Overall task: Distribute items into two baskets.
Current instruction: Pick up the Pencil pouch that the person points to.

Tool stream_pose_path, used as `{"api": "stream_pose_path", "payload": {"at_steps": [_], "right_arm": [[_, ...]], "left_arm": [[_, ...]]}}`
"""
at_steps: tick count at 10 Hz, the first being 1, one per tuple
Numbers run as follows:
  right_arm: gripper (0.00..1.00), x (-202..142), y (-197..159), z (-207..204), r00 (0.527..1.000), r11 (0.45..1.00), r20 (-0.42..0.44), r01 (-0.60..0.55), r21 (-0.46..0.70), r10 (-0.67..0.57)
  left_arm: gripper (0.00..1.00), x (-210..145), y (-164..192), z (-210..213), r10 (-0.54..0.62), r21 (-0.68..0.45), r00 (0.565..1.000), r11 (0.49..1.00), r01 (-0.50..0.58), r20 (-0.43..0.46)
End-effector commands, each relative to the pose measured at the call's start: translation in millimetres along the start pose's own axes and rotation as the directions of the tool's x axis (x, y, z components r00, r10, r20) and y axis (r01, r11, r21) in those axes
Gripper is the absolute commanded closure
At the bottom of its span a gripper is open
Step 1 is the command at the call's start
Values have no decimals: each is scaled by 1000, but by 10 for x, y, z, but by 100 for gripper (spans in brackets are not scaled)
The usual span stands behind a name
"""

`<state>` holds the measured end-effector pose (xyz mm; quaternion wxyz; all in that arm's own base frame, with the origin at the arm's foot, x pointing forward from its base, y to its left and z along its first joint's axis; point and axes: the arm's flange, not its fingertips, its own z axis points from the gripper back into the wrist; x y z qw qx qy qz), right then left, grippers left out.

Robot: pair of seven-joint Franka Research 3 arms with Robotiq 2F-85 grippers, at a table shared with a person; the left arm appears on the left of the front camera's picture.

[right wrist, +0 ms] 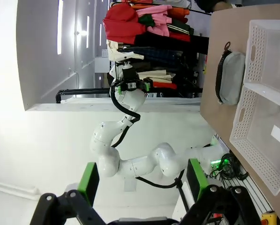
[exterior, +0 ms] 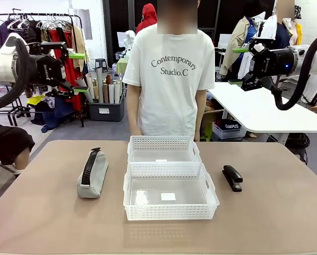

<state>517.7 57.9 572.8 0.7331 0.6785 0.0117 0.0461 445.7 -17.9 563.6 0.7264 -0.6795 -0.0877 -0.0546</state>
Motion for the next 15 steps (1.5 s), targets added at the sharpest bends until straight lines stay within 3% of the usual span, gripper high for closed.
{"api": "stream_pose_path", "payload": {"at_steps": [1, 15], "right_arm": [[0, -15, 24, -2, 1000, 1000, -3, -5, 2, 5], [0, -15, 24, -2, 1000, 1000, -3, -5, 2, 5]], "left_arm": [[0, -4, 3, -8, 2, 0, 1000, 1000, -2, -2], [0, -4, 3, -8, 2, 0, 1000, 1000, -2, -2]]}}
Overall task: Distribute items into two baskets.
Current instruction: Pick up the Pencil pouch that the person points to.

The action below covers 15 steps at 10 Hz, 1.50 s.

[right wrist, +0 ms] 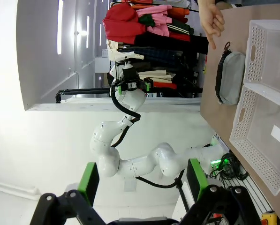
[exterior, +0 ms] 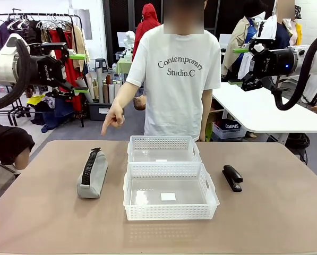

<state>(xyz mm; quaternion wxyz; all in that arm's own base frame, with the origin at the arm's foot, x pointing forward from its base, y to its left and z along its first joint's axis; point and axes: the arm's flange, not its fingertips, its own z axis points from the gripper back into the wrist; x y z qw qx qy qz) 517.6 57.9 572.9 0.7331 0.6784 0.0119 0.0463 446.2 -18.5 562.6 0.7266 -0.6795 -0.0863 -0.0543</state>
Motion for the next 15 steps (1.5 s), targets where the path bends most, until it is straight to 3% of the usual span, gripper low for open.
{"api": "stream_pose_path", "payload": {"at_steps": [1, 5, 8, 9, 11, 12, 14, 15], "right_arm": [[0, -14, 24, -2, 1000, 1000, -3, -5, 2, 5], [0, -14, 24, -2, 1000, 1000, -3, -5, 2, 5], [0, -14, 24, -2, 1000, 1000, -3, -5, 2, 5], [0, -14, 24, -2, 1000, 1000, -3, -5, 2, 5], [0, -14, 24, -2, 1000, 1000, -3, -5, 2, 5], [0, -14, 24, -2, 1000, 1000, -3, -5, 2, 5], [0, -14, 24, -2, 1000, 1000, -3, -5, 2, 5], [0, -14, 24, -2, 1000, 1000, -3, -5, 2, 5]], "left_arm": [[0, -6, -8, -1, -1, 0, 1000, 1000, 1, -1], [0, 0, 0, 0, 0, 0, 1000, 1000, 0, 0], [0, 52, -337, -65, 1, 242, 999, 970, 8, -37], [0, 42, -406, -114, 54, 298, 997, 954, -34, -59], [0, 31, -431, -213, 26, 476, 993, 879, 32, -116], [0, 23, -396, -261, 23, 514, 989, 856, 55, -143], [0, -8, -354, -341, 57, 458, 985, 889, 24, -162], [0, 1, -371, -276, 23, 492, 989, 869, 54, -149]]}}
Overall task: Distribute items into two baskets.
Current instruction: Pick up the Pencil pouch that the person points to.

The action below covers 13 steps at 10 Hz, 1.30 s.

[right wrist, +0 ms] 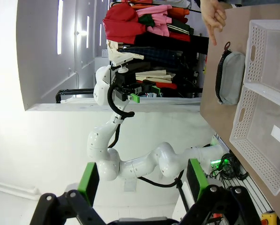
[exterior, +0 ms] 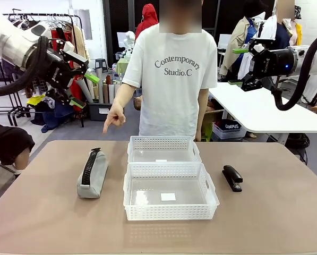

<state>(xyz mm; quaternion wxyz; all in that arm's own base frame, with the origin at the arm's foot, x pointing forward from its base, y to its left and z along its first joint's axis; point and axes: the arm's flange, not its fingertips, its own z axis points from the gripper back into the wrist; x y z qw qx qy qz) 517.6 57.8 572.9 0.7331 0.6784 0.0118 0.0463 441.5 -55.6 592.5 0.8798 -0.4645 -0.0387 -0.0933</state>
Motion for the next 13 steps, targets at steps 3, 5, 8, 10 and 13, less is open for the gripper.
{"api": "stream_pose_path", "payload": {"at_steps": [3, 5, 8, 10, 13], "right_arm": [[0, -14, 23, -3, 1000, 1000, -3, -5, 2, 5], [0, -14, 23, -3, 1000, 1000, -3, -5, 2, 5], [0, -14, 23, -3, 1000, 1000, -3, -5, 2, 5], [0, -14, 23, -3, 1000, 1000, -3, -5, 2, 5], [0, -14, 23, -3, 1000, 1000, -3, -5, 2, 5]], "left_arm": [[0, -12, -2, 83, 2, 3, 1000, 1000, -2, 22], [0, 129, 50, 50, 4, 160, 1000, 987, -4, -1], [0, 238, 161, -160, 20, 401, 998, 916, 7, -63], [0, 303, 302, -360, 1, 558, 995, 828, 53, -96], [0, 284, 484, -727, 49, 647, 992, 762, 40, -119]]}}
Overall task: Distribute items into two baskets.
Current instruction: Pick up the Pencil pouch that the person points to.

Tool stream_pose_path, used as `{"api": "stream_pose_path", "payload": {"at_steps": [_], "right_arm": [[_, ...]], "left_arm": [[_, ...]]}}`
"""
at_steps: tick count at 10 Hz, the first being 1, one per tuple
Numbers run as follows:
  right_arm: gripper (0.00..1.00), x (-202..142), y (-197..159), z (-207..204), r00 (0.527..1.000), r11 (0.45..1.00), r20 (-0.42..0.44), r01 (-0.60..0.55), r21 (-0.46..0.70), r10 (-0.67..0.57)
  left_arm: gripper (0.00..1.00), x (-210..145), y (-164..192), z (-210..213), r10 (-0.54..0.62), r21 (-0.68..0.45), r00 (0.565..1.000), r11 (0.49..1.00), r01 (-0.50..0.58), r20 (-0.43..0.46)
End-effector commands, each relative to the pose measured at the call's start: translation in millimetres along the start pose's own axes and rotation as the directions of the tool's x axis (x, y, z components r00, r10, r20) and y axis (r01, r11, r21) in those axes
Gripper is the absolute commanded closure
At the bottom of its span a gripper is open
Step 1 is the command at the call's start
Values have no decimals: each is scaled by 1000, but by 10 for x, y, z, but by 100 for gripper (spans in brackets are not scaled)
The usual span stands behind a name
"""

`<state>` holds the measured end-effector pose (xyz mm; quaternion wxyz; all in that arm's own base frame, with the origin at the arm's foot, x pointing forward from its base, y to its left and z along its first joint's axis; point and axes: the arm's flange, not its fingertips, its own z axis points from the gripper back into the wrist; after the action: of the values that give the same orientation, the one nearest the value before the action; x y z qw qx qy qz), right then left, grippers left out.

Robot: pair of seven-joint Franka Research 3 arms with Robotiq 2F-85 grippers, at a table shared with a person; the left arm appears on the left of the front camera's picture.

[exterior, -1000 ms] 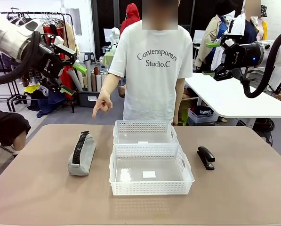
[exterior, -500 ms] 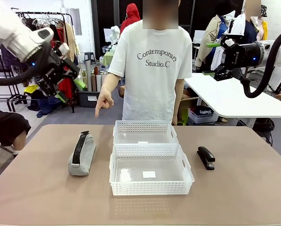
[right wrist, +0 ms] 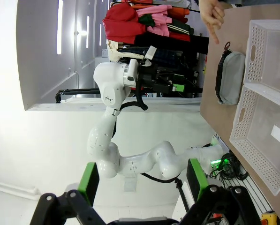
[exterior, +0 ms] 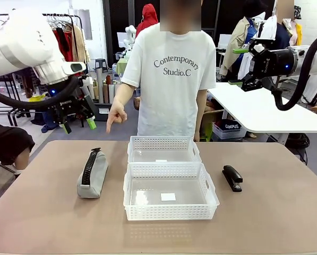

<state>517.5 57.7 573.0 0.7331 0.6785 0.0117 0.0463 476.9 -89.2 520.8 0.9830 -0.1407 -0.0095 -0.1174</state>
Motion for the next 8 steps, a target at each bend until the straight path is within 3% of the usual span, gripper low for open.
{"api": "stream_pose_path", "payload": {"at_steps": [1, 3, 4, 8], "right_arm": [[0, -13, 22, -4, 1000, 1000, -3, -5, 2, 5], [0, -13, 22, -4, 1000, 1000, -3, -5, 2, 5], [0, -13, 22, -4, 1000, 1000, -3, -5, 2, 5], [0, -13, 22, -4, 1000, 1000, -3, -5, 2, 5]], "left_arm": [[0, -12, -36, -102, 42, 51, 999, 998, -41, -10], [0, 29, 49, -154, 56, -26, 998, 998, -56, -5], [0, 10, -27, -146, 16, 22, 1000, 1000, -15, -21], [0, 3, -96, -305, 54, 46, 997, 998, -51, -53]]}}
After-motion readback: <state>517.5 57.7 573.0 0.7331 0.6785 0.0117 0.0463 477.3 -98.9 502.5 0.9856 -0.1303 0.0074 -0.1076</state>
